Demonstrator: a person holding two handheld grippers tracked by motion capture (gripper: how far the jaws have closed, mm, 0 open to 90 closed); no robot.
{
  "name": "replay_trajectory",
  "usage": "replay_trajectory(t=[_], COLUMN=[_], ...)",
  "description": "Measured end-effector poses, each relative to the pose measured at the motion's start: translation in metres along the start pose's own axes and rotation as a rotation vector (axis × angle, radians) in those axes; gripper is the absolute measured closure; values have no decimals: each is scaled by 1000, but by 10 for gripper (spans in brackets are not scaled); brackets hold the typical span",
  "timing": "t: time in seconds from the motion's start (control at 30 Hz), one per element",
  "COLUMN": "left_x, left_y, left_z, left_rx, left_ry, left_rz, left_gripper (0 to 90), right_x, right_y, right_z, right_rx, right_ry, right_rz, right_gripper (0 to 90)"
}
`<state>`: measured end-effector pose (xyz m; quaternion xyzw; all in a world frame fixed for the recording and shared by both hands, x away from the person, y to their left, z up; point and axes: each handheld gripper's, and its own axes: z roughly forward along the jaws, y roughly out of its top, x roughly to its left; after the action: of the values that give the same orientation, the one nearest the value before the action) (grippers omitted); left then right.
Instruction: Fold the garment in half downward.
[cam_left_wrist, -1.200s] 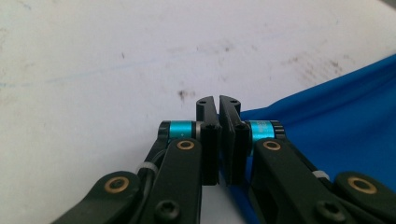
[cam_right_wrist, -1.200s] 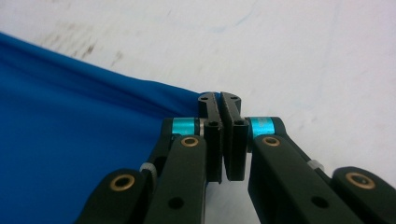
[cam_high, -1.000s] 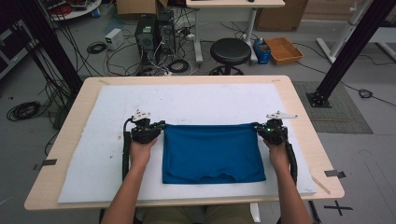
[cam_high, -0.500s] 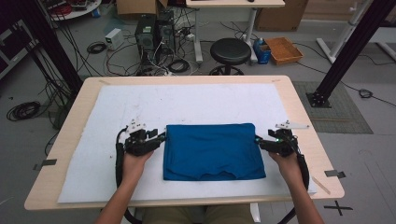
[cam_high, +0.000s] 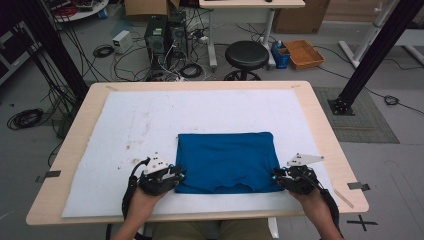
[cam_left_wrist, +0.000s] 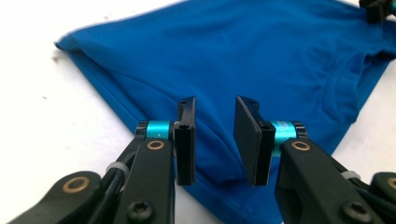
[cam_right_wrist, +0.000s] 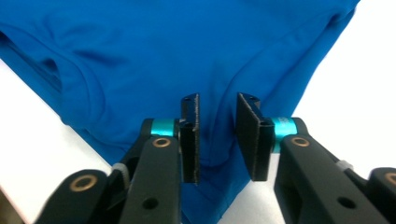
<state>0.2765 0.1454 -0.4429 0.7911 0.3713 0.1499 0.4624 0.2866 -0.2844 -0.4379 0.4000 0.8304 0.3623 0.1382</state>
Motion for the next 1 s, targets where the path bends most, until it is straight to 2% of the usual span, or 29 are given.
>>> replay_trajectory(t=[0.1,0.2,0.23,0.3,0.33,0.53,0.63,0.73,0.77,0.83,0.9,0.93,1.0], left_x=[-4,-9,-10,-12,-12,-13,-14,-13,-12,-9,-3,0,9], left_y=[-1,-3,-4,-2,-2,2,1,-3,-4,-4,-2,-1,0], left_z=[4,11,12,12,12,-3,-10,-8,-6,-6,-10,-12,-17], left_rx=[31,91,101,95,92,30,28,47,49,21,-34,-69,-133], left_ry=[23,58,74,95,98,46,38,28,26,33,28,29,25], left_rz=[23,51,64,72,67,20,26,33,32,6,3,-1,-10], left_gripper=[694,693,715,849,858,860,860,859,828,626,536,490,386], right_x=[2,3,3,3,3,2,2,2,2,-1,-6,-8,-11], right_y=[0,0,0,-1,-1,2,2,0,-1,-3,-3,-4,-4], right_z=[4,4,3,3,3,-11,-16,-15,-13,-11,-15,-18,-24], right_rx=[9,11,9,13,7,-53,-34,12,27,14,-57,-100,-178], right_ry=[8,3,1,-5,-7,4,17,7,8,-18,-11,-27,-73], right_rz=[-25,-30,-33,-45,-47,-47,-31,-38,-35,-7,20,24,20], right_gripper=[742,743,765,814,839,863,863,857,807,597,457,376,291])
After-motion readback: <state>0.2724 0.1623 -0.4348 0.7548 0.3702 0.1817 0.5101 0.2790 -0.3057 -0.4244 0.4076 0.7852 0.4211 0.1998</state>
